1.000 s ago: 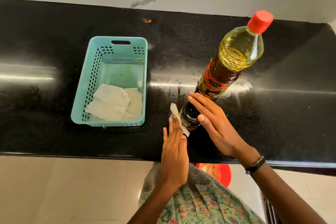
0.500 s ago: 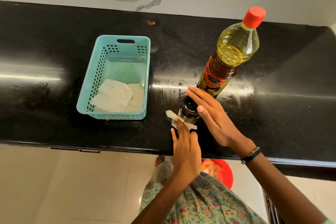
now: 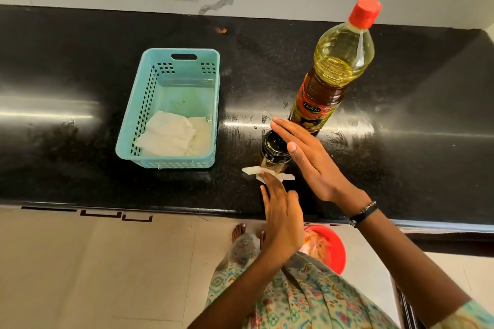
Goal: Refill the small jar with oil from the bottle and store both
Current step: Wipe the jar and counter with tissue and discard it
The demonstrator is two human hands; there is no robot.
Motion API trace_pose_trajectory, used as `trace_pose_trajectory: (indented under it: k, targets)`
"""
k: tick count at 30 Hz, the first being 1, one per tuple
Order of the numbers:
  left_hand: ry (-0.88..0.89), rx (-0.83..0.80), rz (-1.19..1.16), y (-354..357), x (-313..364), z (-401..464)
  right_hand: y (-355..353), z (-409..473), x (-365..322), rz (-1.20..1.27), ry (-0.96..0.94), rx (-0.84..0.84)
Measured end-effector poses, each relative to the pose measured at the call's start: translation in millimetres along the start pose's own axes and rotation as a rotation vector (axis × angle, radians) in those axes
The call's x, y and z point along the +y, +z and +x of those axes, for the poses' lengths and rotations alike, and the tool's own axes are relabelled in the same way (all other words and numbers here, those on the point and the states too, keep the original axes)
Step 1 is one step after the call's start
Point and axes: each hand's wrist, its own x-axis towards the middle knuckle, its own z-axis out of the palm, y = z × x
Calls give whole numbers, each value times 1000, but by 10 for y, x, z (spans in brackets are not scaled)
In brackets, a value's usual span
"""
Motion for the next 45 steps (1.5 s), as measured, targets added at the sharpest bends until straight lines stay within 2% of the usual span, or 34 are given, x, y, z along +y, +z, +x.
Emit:
trace_pose_trajectory:
  k: [4,6,11,16,23,29,37,42,45]
  targets:
    - [15,90,-216,-68,41,-51,-1,1,0,1,6,-3]
    - [85,140,-292,-154,88,-53,-3,1,-4,1,2,2]
    - [226,200,-345,-451,236,170,4,-2,7,-5,-8,1]
    - [294,93,-174,-651,343,393,8,-10,20,-85,1,-5]
    - [321,193,-63,-385,97,-99,17,-29,-37,-153,17,-13]
    - [387,337,10,-524,261,205,13,-8,-20,-115,15,-15]
    - [302,175,223,-915,589,631,29,-10,-24,-104,21,-8]
    - [465,352,488,-901,729,632,31,-8,-22,-117,9,9]
    - [456,215,483,-919,682,641,41,-9,-17,-147,0,8]
